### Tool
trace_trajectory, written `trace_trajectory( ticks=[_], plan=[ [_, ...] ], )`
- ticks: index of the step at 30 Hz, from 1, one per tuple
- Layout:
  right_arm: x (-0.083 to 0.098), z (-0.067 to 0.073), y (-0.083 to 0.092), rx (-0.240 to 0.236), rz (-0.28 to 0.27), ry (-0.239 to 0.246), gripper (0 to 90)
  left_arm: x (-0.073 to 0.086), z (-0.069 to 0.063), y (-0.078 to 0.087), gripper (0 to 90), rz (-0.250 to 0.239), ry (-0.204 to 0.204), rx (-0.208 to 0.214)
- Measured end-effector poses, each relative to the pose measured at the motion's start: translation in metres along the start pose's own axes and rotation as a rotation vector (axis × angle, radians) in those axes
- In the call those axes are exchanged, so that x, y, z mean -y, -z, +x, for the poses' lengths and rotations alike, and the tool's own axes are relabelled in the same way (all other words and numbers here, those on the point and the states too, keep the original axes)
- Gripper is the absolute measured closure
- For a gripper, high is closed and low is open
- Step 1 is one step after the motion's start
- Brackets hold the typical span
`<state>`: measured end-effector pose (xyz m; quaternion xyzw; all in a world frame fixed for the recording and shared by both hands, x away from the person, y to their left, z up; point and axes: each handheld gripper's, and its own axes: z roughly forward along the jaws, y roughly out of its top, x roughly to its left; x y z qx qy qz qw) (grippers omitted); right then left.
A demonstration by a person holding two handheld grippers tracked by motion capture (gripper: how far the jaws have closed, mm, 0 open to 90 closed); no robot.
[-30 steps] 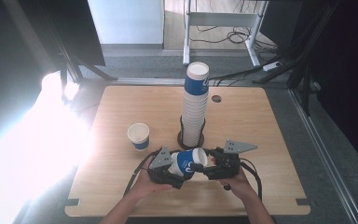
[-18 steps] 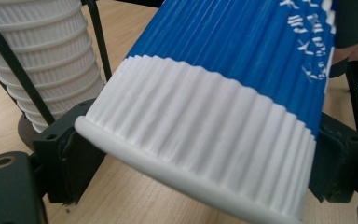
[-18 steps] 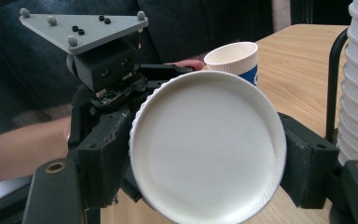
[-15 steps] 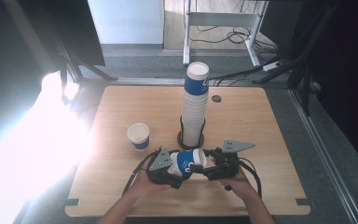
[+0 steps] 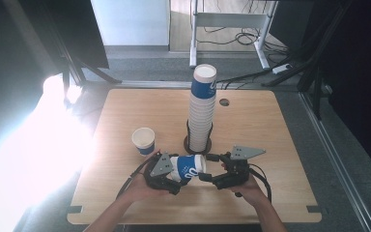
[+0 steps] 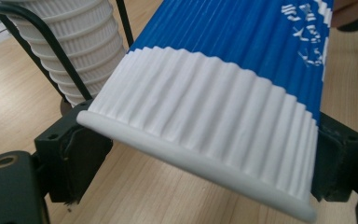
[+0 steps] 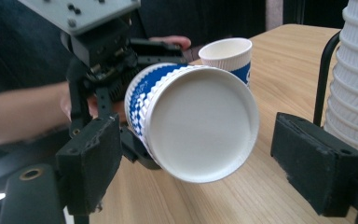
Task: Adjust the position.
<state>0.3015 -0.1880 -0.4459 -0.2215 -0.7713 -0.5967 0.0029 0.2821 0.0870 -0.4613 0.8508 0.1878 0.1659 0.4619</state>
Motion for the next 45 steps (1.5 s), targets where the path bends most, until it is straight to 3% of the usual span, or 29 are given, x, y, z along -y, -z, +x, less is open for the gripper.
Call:
trace_trajectory(
  ticks=[4,17,30,36,41,45],
  plan=[
    [0.001,0.001,-0.002,0.008,0.032,0.023,14.9,-0.003,0.0,0.002,11.9,0.031,-0.037,0.003],
    [0.006,0.004,-0.004,0.019,0.121,0.08,13.7,-0.004,-0.005,-0.003,12.0,0.105,-0.096,0.016],
    [0.009,0.007,-0.008,0.004,0.2,0.122,13.4,-0.003,-0.014,-0.012,12.1,0.201,-0.184,0.032],
    [0.011,0.006,-0.014,-0.004,0.235,0.126,13.4,-0.007,-0.018,-0.016,12.1,0.221,-0.225,0.04],
    [0.012,0.007,-0.022,-0.029,0.276,0.14,13.7,-0.011,-0.02,-0.016,12.0,0.221,-0.233,0.055],
    [0.014,0.007,-0.024,-0.049,0.291,0.143,24.0,-0.01,-0.021,-0.017,11.7,0.219,-0.231,0.066]
  ],
)
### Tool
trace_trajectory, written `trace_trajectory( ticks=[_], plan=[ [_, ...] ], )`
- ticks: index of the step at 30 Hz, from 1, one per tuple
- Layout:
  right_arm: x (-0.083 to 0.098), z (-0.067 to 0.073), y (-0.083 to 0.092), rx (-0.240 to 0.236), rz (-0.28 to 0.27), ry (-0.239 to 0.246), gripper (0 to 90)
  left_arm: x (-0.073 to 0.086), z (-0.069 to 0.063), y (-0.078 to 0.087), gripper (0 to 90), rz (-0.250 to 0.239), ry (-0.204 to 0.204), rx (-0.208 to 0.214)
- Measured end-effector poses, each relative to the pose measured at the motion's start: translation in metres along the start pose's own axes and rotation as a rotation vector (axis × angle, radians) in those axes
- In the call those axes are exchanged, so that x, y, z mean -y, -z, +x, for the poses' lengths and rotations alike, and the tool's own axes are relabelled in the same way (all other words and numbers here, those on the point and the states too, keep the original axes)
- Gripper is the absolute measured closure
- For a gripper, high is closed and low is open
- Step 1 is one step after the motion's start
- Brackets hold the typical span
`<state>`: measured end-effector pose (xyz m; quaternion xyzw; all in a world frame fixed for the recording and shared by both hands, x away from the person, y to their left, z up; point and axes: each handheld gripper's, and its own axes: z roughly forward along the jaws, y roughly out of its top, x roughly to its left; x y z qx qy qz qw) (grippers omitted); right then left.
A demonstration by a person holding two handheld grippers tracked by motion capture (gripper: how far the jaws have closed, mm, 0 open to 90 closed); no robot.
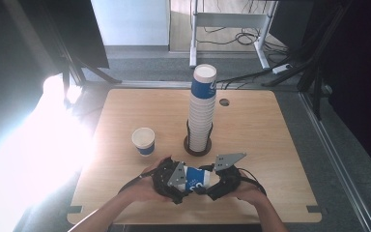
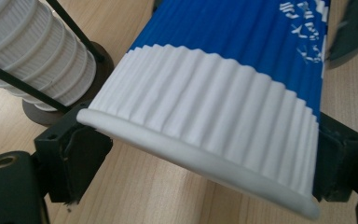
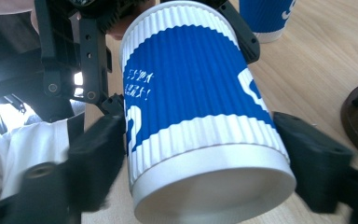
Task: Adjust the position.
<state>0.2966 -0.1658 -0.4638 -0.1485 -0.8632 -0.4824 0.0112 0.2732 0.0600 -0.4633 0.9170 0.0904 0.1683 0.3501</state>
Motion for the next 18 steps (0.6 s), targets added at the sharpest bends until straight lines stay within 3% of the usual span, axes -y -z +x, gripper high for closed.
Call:
trace_trajectory(
  ticks=[8,12,18],
  plan=[
    [0.001,-0.001,0.003,-0.036,-0.019,-0.007,26.5,0.004,0.001,0.002,9.8,-0.046,0.036,0.017],
    [0.001,-0.003,0.007,-0.038,-0.053,-0.022,26.9,0.006,0.003,0.004,6.9,-0.077,0.083,0.01],
    [0.0,-0.007,0.021,-0.012,-0.134,-0.042,26.9,0.017,0.005,0.005,7.2,-0.184,0.229,0.021]
  ],
)
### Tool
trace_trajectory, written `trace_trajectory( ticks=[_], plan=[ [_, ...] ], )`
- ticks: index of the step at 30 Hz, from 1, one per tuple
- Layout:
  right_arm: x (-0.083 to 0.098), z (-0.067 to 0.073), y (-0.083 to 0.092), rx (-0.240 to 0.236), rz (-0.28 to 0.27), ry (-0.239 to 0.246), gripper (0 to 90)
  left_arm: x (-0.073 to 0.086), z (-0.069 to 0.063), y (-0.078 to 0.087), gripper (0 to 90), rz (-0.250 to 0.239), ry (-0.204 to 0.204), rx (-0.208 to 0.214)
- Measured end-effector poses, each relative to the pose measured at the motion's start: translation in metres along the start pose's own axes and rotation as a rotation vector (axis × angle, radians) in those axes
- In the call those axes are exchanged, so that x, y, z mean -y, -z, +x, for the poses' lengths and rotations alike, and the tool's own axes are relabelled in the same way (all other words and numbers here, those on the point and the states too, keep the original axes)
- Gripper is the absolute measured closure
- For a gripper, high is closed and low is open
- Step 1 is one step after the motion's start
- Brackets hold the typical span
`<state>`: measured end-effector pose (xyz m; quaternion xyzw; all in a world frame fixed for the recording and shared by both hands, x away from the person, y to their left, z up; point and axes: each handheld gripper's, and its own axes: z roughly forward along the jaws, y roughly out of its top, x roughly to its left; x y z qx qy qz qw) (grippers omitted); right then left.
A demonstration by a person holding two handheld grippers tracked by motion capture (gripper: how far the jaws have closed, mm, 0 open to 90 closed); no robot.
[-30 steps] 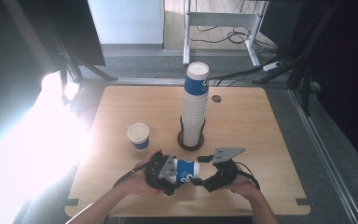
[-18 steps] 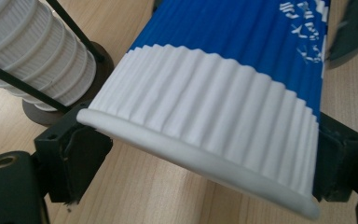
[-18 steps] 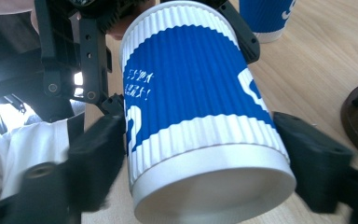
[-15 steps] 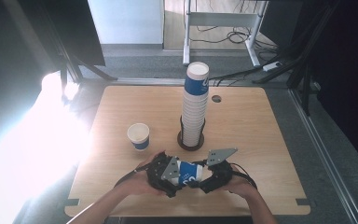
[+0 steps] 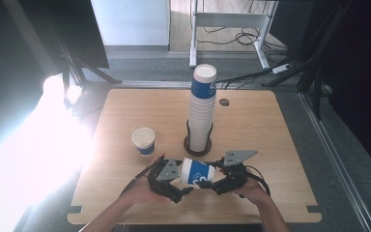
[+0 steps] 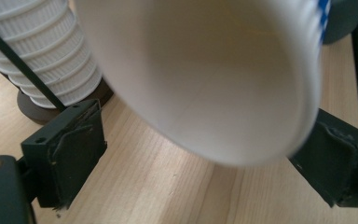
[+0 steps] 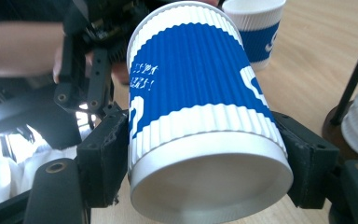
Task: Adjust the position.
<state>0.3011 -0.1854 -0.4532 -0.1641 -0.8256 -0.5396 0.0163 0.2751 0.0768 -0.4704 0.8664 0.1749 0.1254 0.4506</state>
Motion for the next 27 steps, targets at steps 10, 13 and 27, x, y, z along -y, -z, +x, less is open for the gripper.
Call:
trace_trajectory(
  ticks=[10,13,27],
  plan=[
    [0.001,-0.002,0.009,0.062,-0.079,-0.002,26.9,0.01,0.002,-0.001,8.7,-0.168,0.259,0.037],
    [0.002,-0.002,0.01,0.085,-0.099,0.002,26.8,0.013,0.003,-0.003,8.6,-0.206,0.341,0.057],
    [0.006,-0.002,0.007,0.11,-0.091,0.039,26.8,-0.002,0.008,-0.007,8.8,-0.226,0.327,0.097]
  ],
)
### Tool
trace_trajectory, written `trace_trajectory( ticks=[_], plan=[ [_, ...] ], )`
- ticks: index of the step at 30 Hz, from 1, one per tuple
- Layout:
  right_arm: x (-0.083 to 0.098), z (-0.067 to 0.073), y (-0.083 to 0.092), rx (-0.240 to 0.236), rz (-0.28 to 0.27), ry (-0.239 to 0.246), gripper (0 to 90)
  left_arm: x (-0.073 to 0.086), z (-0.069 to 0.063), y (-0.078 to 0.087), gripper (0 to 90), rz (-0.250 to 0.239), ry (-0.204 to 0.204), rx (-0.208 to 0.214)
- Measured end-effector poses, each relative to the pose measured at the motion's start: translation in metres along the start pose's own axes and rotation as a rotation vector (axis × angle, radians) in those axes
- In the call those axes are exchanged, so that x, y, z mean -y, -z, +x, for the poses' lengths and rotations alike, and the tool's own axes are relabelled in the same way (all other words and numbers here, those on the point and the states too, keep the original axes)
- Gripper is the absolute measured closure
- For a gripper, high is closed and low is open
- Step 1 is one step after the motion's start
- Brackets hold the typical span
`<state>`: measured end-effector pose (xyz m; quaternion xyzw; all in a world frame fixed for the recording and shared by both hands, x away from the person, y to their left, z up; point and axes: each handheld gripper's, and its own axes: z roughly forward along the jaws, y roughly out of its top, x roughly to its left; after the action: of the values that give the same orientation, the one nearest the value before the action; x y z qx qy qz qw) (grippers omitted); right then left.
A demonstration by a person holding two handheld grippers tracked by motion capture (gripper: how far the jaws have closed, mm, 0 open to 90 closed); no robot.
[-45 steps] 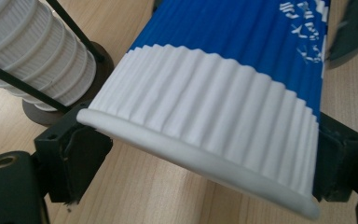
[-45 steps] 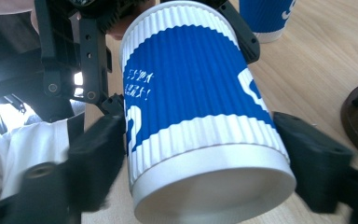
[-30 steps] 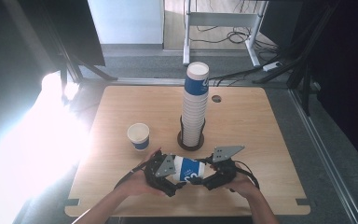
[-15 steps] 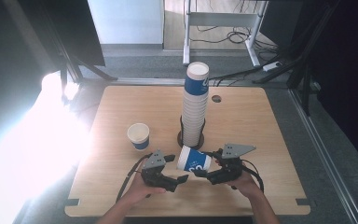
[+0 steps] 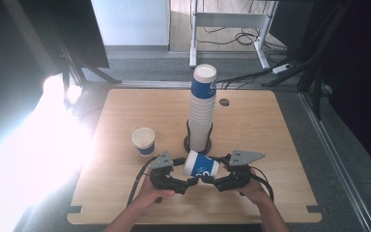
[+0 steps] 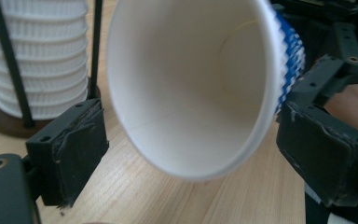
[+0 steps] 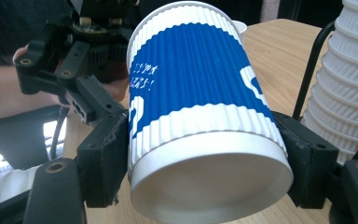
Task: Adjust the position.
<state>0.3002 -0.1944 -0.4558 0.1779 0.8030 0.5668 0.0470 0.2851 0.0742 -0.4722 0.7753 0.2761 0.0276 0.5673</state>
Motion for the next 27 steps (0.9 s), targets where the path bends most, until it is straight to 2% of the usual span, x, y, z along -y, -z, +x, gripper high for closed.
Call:
trace_trajectory(
  ticks=[6,9,11,16,22,27],
  plan=[
    [0.0009,0.0018,0.0005,-0.04,0.009,0.027,26.8,-0.0053,0.0011,0.003,9.1,0.031,-0.086,0.037],
    [0.0011,0.0023,0.0,-0.057,0.019,0.04,26.8,-0.0061,0.0013,0.0029,8.3,0.045,-0.114,0.052],
    [0.0015,0.0022,-0.0004,-0.064,0.025,0.04,26.8,-0.0067,0.0015,0.0028,7.6,0.045,-0.123,0.054],
    [0.003,0.0023,-0.002,-0.113,0.042,0.047,26.8,-0.009,0.0014,0.0028,4.7,0.036,-0.145,0.091],
    [0.0034,0.0018,-0.0024,-0.13,0.04,0.045,26.8,-0.0088,0.0014,0.0008,6.2,0.036,-0.151,0.113],
    [0.0051,-0.0003,-0.0017,-0.148,0.037,0.037,26.8,-0.0086,0.0024,-0.0011,7.2,0.055,-0.16,0.134]
  ],
)
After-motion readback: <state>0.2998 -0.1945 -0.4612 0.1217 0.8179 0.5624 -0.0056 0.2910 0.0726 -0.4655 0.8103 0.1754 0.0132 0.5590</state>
